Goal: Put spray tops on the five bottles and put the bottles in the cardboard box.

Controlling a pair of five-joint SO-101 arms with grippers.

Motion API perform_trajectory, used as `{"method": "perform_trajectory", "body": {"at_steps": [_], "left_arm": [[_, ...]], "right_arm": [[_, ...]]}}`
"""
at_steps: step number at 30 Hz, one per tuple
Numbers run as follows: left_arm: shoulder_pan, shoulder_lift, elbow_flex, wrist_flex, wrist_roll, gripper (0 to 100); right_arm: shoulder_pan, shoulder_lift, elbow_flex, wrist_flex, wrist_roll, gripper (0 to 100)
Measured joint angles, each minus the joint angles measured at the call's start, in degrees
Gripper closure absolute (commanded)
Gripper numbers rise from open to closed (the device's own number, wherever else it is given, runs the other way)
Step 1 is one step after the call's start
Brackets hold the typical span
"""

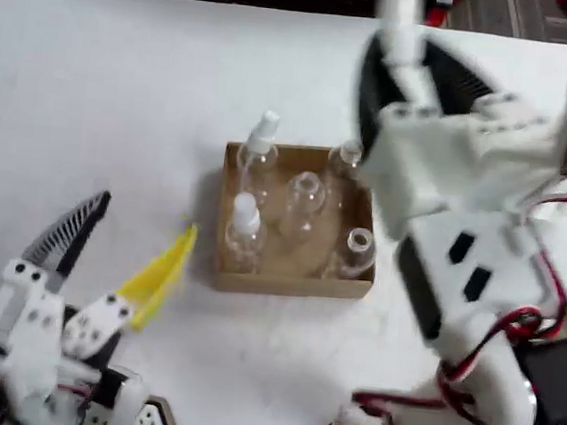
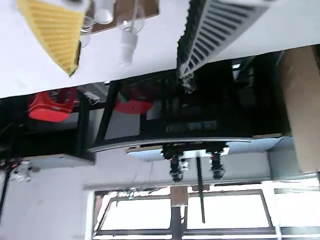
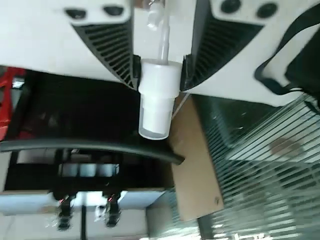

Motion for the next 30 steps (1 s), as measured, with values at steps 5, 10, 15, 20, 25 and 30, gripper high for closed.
{"method": "perform_trajectory", "body": {"at_steps": [5,10,15,20,25,30], "left_arm": [[8.35,-0.09,-4.4,0.7,6.51,68],[12.57,-0.09,-4.92,1.58,7.91,68],[16.53,-0.09,-4.84,0.97,8.09,68],[17.32,-0.09,0.18,-3.78,8.09,68],[17.32,-0.09,4.57,-7.65,8.18,68],[17.41,0.0,8.79,-11.69,8.35,68]], "right_arm": [[-2.29,-5.54,15.65,-3.08,-6.15,98.3],[-4.92,-9.41,29.63,-7.74,-6.86,98.3],[-12.13,-14.77,42.11,-16.18,-6.86,98.4],[-20.4,-18.99,49.76,-20.84,-6.51,98.4],[-24.26,-20.48,50.46,-21.19,-5.71,98.4],[-26.55,-20.48,50.46,-21.19,-5.54,98.4]]}}
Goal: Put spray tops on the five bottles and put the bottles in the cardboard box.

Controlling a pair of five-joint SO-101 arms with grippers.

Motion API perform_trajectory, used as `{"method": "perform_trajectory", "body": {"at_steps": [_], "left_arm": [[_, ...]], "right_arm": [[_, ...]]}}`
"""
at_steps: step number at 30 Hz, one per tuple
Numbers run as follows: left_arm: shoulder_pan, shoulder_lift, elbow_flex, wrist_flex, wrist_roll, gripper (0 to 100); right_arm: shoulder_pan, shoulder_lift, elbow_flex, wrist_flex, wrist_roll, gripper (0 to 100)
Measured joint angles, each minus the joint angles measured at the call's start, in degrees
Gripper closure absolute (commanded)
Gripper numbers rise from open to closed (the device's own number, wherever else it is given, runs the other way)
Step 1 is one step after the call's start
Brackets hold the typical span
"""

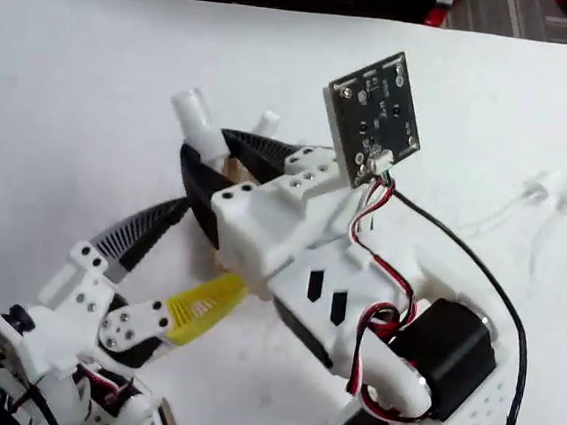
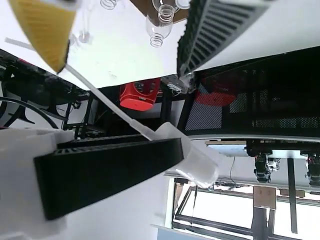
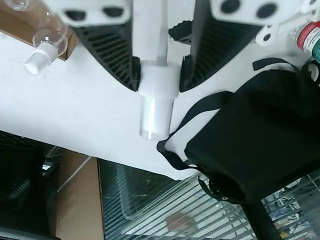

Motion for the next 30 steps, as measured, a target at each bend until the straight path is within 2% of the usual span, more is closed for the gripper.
{"method": "perform_trajectory", "body": {"at_steps": [4,9,15,22,30], "left_arm": [[-0.09,0.0,-1.32,0.18,0.26,68],[-2.37,0.0,-1.49,0.35,4.22,68],[-4.66,-0.09,-3.78,3.69,6.33,68],[-4.92,0.0,4.57,-3.08,6.59,68],[-10.11,0.0,5.36,-3.96,6.59,68]], "right_arm": [[-0.09,-0.18,1.23,0.0,0.09,98.4],[-0.62,-0.35,5.1,-0.09,0.09,98.4],[0.09,-0.44,7.21,-1.76,0.09,98.4],[-2.81,-6.59,7.21,-1.76,0.26,98.4],[-2.81,-13.01,7.38,-1.76,3.87,98.4]]}}
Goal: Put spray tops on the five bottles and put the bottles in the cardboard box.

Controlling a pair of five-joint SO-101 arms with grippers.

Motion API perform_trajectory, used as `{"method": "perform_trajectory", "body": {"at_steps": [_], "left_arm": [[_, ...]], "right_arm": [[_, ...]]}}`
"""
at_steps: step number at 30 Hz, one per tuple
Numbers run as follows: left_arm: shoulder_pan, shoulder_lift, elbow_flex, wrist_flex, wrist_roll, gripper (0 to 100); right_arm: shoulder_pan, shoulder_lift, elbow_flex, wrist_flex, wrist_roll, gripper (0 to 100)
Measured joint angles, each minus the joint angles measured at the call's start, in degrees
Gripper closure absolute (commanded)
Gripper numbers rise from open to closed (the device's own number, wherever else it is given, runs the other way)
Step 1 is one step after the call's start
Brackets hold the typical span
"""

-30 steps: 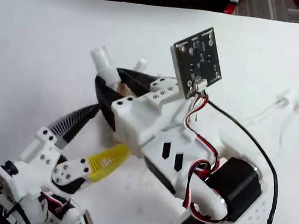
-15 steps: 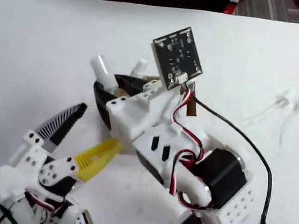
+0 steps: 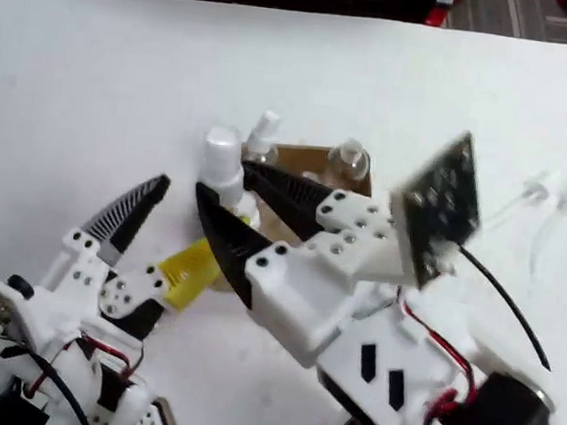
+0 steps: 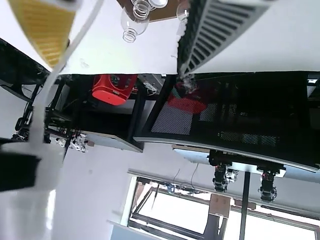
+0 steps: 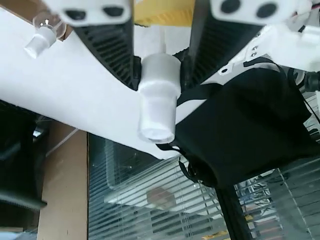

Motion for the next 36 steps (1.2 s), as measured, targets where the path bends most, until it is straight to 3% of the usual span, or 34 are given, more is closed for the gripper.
{"method": "perform_trajectory", "body": {"at_steps": [4,9,17,21,26,31,36], "left_arm": [[-0.18,0.0,0.0,0.0,0.0,68],[-0.62,0.35,-0.18,1.14,0.0,68],[-2.29,-0.09,-9.58,16.97,-6.42,68],[-9.14,-0.09,-8.79,20.04,-10.46,68],[-22.42,0.0,-1.49,20.04,-11.87,68],[-34.46,0.18,10.81,14.15,-12.04,68],[-36.31,0.7,22.24,6.33,-12.04,68]], "right_arm": [[1.05,-0.18,1.05,0.0,0.7,98.4],[8.79,-0.79,1.32,-1.41,3.6,98.4],[24.0,-0.97,5.89,-13.71,10.9,98.4],[27.25,-0.97,15.56,-22.24,11.16,98.4],[29.36,-3.16,31.12,-35.43,11.16,98.4],[29.1,-7.03,47.82,-51.08,11.16,98.4],[29.01,-10.73,57.05,-57.67,10.11,98.4]]}}
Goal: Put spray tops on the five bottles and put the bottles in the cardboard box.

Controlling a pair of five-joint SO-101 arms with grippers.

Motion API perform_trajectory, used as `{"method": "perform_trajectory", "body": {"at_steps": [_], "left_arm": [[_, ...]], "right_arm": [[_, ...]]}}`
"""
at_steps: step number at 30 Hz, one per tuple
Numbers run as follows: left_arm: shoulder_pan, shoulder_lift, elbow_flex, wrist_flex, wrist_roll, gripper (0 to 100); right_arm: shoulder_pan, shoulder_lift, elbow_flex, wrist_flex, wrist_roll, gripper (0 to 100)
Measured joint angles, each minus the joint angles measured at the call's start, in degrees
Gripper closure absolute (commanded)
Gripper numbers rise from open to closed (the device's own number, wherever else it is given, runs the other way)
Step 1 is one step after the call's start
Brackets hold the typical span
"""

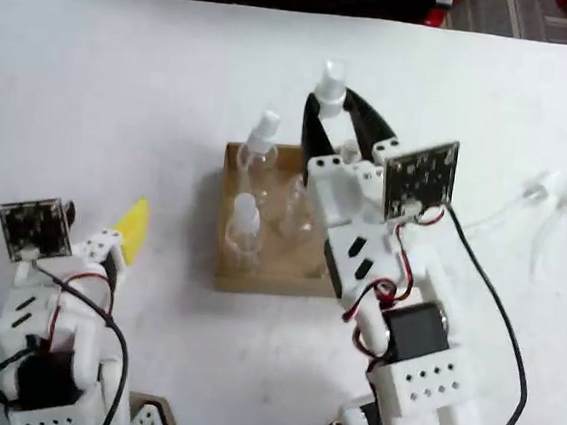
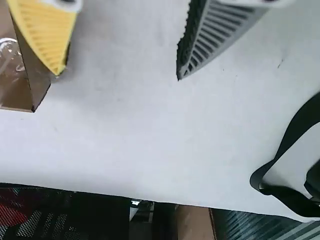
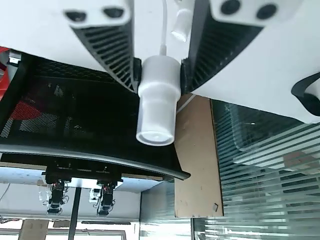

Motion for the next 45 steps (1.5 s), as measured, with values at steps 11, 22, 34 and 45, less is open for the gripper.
{"method": "perform_trajectory", "body": {"at_steps": [11,22,34,45], "left_arm": [[0.0,0.0,4.75,-3.52,0.0,68],[0.0,0.0,4.75,-3.52,0.0,68],[0.0,0.0,5.01,-3.52,0.0,68],[1.49,0.0,5.36,-3.52,0.0,68]], "right_arm": [[0.0,-3.43,6.07,-0.88,-1.85,98.4],[-0.09,-4.75,15.38,-8.97,-1.85,98.4],[-0.09,-4.75,22.68,-11.52,0.53,98.1],[-0.09,-4.75,25.41,-11.52,0.79,85.0]]}}
